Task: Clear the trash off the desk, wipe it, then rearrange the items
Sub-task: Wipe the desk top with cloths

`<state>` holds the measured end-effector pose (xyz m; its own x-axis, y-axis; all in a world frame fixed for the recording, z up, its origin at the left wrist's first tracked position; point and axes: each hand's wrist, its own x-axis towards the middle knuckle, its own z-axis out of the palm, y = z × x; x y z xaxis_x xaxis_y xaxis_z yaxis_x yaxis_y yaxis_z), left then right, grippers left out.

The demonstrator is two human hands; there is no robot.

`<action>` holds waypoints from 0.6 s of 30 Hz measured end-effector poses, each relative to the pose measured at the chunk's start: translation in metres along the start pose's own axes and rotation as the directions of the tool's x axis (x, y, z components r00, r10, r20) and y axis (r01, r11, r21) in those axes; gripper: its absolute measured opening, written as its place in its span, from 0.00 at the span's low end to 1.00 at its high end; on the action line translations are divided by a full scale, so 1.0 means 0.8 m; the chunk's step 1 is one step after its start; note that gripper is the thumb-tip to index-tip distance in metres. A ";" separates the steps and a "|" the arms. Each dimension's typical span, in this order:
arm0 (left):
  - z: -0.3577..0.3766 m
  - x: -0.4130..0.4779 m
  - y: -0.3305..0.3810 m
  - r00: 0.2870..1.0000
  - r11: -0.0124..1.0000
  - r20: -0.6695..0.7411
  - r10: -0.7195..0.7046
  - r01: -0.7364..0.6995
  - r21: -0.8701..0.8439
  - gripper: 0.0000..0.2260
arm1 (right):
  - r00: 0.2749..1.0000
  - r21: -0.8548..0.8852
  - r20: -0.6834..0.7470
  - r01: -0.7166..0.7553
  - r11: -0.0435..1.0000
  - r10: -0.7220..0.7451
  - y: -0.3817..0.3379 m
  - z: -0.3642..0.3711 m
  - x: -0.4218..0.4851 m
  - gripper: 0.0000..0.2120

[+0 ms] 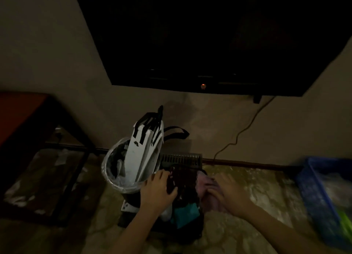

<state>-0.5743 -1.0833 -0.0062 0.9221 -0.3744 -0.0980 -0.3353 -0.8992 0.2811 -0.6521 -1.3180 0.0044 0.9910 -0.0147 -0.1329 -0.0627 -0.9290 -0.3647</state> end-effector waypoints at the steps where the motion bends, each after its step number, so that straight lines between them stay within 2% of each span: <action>1: 0.002 0.006 0.006 1.000 1.000 -0.015 -0.025 0.025 -0.001 0.27 | 0.999 -0.007 0.023 0.034 0.999 -0.034 0.010 -0.002 0.012 0.47; 2: 0.003 0.010 0.012 0.998 0.999 -0.029 -0.048 0.047 -0.016 0.27 | 0.997 -0.012 0.048 0.058 0.998 -0.057 0.019 -0.007 0.025 0.47; 6: 0.010 0.003 0.019 0.986 0.988 -0.070 -0.152 0.150 -0.028 0.27 | 0.974 -0.022 0.134 0.189 0.982 -0.184 0.038 -0.020 0.065 0.31; 10: 0.015 0.013 0.018 0.934 0.951 -0.181 -0.307 0.295 -0.092 0.29 | 0.916 -0.024 0.213 0.354 0.935 -0.341 0.052 -0.029 0.118 0.34; 14: 0.012 0.004 0.046 0.798 0.853 -0.301 -0.522 0.499 -0.153 0.27 | 0.792 -0.034 0.362 0.537 0.843 -0.491 0.071 -0.026 0.174 0.32; 18: 0.040 -0.024 0.104 0.594 0.684 -0.353 -0.723 0.685 -0.251 0.23 | 0.621 0.001 0.489 0.702 0.712 -0.613 0.095 -0.009 0.223 0.27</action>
<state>-0.6259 -1.1578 -0.0115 0.8580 0.5081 0.0754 0.4504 -0.8148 0.3650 -0.4794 -1.3943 -0.0402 0.5963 0.7407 -0.3096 0.6507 -0.6718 -0.3540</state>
